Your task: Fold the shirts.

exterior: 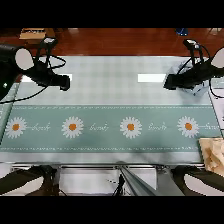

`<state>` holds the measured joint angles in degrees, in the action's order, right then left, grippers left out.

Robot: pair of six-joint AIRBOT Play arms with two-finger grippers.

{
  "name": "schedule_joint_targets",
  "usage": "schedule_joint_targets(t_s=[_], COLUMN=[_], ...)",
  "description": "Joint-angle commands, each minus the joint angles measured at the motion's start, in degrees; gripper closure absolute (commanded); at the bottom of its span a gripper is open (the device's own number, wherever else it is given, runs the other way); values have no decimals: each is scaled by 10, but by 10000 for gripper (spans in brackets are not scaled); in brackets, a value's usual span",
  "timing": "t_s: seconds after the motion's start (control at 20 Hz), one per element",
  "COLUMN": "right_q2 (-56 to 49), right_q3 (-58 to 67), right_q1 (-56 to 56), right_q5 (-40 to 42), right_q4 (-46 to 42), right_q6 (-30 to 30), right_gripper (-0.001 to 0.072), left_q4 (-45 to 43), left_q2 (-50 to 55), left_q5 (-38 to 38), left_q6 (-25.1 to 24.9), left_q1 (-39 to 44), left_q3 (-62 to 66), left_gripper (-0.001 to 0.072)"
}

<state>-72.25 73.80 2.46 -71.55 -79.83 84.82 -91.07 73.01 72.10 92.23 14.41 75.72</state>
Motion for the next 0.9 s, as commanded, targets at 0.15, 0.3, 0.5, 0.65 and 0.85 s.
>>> schedule_joint_targets(t_s=[0.15, 0.3, 0.5, 0.65, 0.85], right_q2=[0, 0, 0, 0, 0], right_q3=[0, 0, 0, 0, 0], right_q1=[0, 0, 0, 0, 0], right_q5=[0, 0, 0, 0, 0], right_q4=[0, 0, 0, 0, 0], right_q6=[0, 0, 0, 0, 1], right_gripper=[117, 117, 116, 117, 117], left_q4=[0, 0, 0, 0, 0], left_q2=[0, 0, 0, 0, 1], left_q5=[0, 0, 0, 0, -8], left_q6=[0, 0, 0, 0, 0], left_q1=[0, 0, 0, 0, 0], left_q3=[0, 0, 0, 0, 0], left_gripper=[25, 25, 24, 25, 25])
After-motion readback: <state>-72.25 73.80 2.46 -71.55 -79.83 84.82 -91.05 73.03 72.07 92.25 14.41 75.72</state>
